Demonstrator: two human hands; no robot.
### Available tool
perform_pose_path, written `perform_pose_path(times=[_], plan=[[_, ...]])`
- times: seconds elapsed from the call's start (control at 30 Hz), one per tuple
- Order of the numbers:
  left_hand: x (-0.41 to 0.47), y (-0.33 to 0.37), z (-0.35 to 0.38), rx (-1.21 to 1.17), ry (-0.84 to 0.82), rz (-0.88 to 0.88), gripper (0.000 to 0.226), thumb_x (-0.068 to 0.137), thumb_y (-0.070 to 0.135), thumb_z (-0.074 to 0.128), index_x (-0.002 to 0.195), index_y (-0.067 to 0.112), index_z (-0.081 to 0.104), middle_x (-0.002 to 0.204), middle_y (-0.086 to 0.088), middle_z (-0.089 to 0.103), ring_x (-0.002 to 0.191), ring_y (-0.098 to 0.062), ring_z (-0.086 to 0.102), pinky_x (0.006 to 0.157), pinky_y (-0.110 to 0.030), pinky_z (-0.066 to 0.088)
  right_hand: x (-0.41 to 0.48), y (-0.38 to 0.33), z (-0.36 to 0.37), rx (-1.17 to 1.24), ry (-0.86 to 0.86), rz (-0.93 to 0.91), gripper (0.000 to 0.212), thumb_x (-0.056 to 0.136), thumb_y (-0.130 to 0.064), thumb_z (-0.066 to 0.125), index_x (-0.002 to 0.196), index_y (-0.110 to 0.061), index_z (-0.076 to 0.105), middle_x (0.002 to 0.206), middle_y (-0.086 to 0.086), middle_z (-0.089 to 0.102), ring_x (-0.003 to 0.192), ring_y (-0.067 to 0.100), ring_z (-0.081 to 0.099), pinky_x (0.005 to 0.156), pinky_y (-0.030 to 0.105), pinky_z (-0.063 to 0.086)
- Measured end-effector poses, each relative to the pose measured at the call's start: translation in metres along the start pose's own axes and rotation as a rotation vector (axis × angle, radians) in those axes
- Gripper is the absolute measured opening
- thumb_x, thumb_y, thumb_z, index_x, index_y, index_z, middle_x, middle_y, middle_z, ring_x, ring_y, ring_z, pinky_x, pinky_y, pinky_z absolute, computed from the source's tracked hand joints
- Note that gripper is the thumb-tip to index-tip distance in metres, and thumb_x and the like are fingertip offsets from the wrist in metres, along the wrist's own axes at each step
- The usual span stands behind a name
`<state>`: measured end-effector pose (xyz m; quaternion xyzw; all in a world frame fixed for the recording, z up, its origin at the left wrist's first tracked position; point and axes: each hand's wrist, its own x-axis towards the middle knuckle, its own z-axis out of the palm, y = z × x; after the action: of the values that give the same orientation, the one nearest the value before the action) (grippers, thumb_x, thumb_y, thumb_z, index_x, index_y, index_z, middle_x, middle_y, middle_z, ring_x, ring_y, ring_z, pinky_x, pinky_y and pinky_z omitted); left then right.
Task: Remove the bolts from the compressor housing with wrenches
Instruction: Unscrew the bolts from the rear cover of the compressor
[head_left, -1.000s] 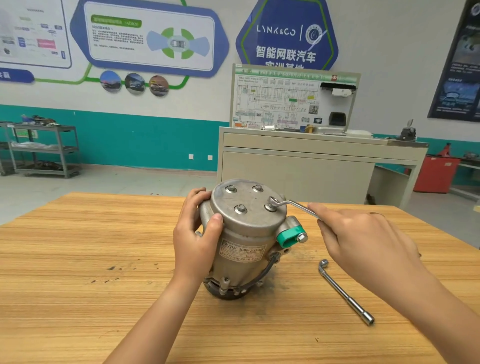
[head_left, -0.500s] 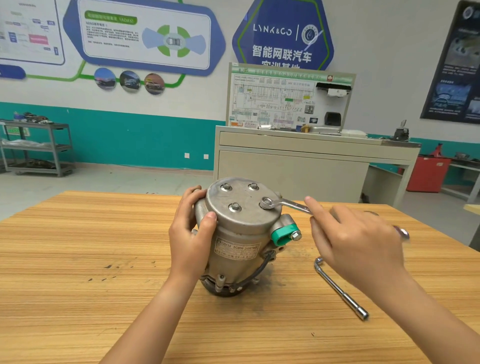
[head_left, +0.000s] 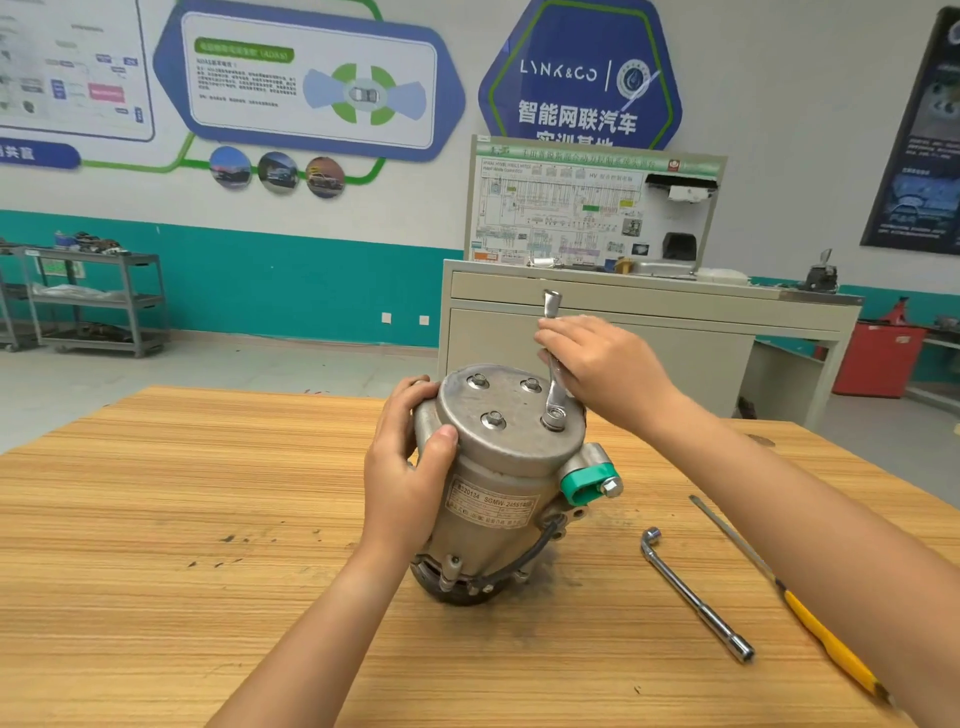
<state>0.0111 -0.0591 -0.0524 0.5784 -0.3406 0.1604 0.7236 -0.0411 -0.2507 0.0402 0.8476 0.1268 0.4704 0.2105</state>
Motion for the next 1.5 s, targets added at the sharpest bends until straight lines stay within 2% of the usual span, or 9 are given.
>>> perform_pose_path(times=[0.2,0.3,0.47,0.93,1.03,1.13,1.27,1.37,1.5], plan=[[-0.012,-0.002,0.003,0.037,0.048,0.023,0.04,0.073,0.053,0.041,0.11,0.041,0.044,0.13,0.017,0.04,0.124,0.005,0.038,0.098,-0.009,0.032,-0.017,-0.013,-0.025,0.498,0.208,0.769,0.022,0.098,-0.015,0.039,0.102,0.0,0.054,0.061,0.006,0.058,0.057,0.031,0.06,0.054,0.04,0.046],[-0.016,-0.003,0.005,0.051,0.075,0.051,0.044,0.075,0.052,0.04,0.115,0.035,0.045,0.137,0.014,0.035,0.123,0.019,0.029,0.094,0.001,0.026,-0.035,-0.03,-0.058,0.364,0.008,0.628,0.032,0.097,-0.019,0.041,0.127,-0.013,0.05,0.053,-0.003,0.043,0.047,0.023,0.045,0.043,0.031,0.032],[-0.018,-0.003,0.01,0.036,0.093,0.027,0.043,0.073,0.053,0.04,0.114,0.039,0.046,0.145,0.011,0.029,0.122,0.024,0.024,0.091,0.005,0.023,-0.064,-0.06,-0.096,0.042,-0.464,0.589,0.043,0.097,-0.038,0.029,0.138,-0.05,0.021,0.073,-0.005,0.054,0.077,0.021,0.058,0.052,0.029,0.034],[-0.021,0.001,0.018,0.018,0.113,0.011,0.038,0.072,0.05,0.041,0.109,0.044,0.044,0.138,0.009,0.037,0.122,0.014,0.034,0.096,0.0,0.025,-0.047,-0.09,-0.111,-0.298,-0.735,0.429,0.069,0.091,-0.005,0.03,0.145,-0.021,-0.01,0.066,0.001,0.017,0.062,0.021,0.036,0.041,0.028,0.013],[-0.019,0.0,0.014,0.016,0.096,0.011,0.039,0.072,0.051,0.042,0.11,0.044,0.045,0.137,0.012,0.038,0.121,0.018,0.033,0.095,0.001,0.026,-0.049,-0.095,-0.11,-0.375,-0.668,0.438,0.067,0.089,-0.006,0.038,0.147,-0.018,0.006,0.062,0.003,0.021,0.045,0.017,0.027,0.038,0.028,0.01],[-0.016,-0.002,0.008,0.005,0.096,0.016,0.039,0.071,0.051,0.043,0.11,0.045,0.048,0.135,0.017,0.042,0.125,0.01,0.037,0.098,-0.006,0.03,-0.066,-0.08,-0.103,-0.311,-0.357,0.429,0.043,0.074,-0.008,0.065,0.116,-0.012,0.064,0.05,0.005,0.044,0.033,0.021,0.038,0.037,0.019,0.017],[-0.011,0.0,0.008,-0.069,0.096,-0.022,0.041,0.068,0.05,0.043,0.108,0.042,0.051,0.13,0.019,0.047,0.126,0.003,0.04,0.097,-0.007,0.034,-0.082,-0.042,-0.072,-0.131,-0.043,0.327,0.031,0.075,0.004,0.065,0.105,-0.002,0.069,0.071,0.01,0.067,0.06,0.026,0.064,0.072,0.043,0.052],[-0.006,0.0,0.009,-0.106,0.072,-0.04,0.04,0.068,0.044,0.045,0.107,0.037,0.054,0.126,0.022,0.047,0.126,-0.001,0.042,0.101,-0.016,0.036,-0.066,-0.022,-0.048,-0.02,-0.042,0.377,0.033,0.078,0.003,0.067,0.11,-0.002,0.066,0.098,0.015,0.069,0.093,0.031,0.066,0.094,0.058,0.035],[-0.002,0.002,0.01,-0.092,0.031,-0.053,0.035,0.071,0.036,0.048,0.106,0.037,0.054,0.129,0.019,0.047,0.126,-0.002,0.041,0.097,-0.01,0.036,-0.03,-0.003,-0.02,0.164,-0.204,0.349,0.033,0.092,-0.012,0.053,0.124,-0.009,0.057,0.129,0.013,0.055,0.12,0.03,0.051,0.101,0.045,0.034]])
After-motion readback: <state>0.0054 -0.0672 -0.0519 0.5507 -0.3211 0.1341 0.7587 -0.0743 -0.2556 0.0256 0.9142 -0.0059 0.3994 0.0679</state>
